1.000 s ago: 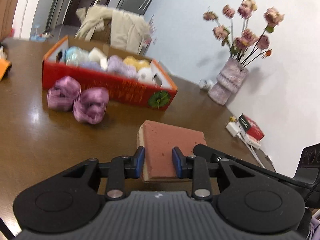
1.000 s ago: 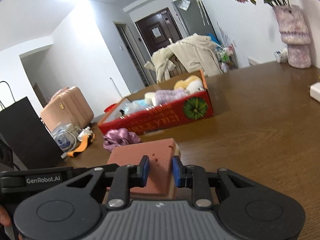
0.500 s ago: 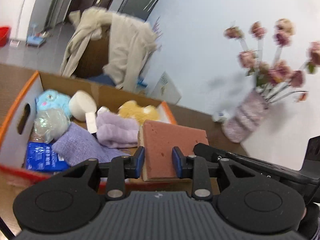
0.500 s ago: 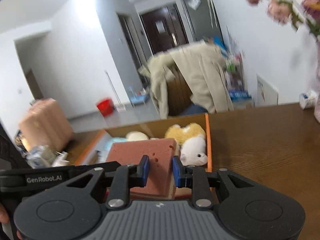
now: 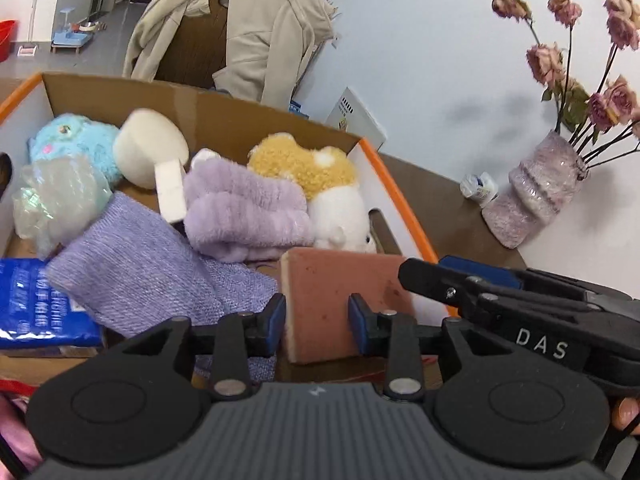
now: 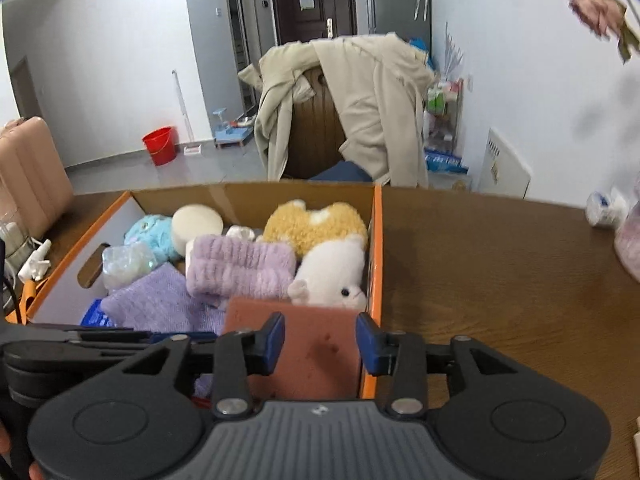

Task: Organize soft objects
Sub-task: 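Carry the soap bar into the box and open both tools, then withdraw both open tools from the box toward the pink bow scrunchie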

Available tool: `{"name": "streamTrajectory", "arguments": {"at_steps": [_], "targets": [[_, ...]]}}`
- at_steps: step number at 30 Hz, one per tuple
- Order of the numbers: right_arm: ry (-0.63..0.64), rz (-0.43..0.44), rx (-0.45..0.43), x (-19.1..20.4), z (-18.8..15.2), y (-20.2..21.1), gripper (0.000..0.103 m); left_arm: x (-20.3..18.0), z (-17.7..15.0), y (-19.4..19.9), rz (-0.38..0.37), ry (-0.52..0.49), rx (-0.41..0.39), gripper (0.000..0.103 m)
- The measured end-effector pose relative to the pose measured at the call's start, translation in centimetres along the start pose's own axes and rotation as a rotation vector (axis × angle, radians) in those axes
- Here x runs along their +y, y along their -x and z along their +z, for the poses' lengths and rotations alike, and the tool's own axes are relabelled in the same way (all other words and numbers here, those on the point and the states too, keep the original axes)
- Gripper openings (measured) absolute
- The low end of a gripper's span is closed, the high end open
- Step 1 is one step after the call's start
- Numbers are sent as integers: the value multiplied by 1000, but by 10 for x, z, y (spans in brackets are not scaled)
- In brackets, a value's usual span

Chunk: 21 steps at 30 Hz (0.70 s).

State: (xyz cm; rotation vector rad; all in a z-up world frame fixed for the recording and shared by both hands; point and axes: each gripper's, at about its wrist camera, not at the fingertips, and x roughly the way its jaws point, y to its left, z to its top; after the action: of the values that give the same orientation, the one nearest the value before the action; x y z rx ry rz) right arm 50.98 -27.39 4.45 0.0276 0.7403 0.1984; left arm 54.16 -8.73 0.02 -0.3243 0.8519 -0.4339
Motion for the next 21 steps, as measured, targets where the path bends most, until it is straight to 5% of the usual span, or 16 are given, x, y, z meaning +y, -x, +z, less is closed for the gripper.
{"name": "streamTrajectory", "arguments": {"at_steps": [5,13,21], "targets": [[8,5,-65,1,15,44,52,-10,7,54,3,-66,-95,51],[28,16,-159,6,11,137,67,-20,-11,179,178,-248,-259,76],[47,40,-247,31,-18,205,74,-15,-48,266,246,-282,-341,85]]}}
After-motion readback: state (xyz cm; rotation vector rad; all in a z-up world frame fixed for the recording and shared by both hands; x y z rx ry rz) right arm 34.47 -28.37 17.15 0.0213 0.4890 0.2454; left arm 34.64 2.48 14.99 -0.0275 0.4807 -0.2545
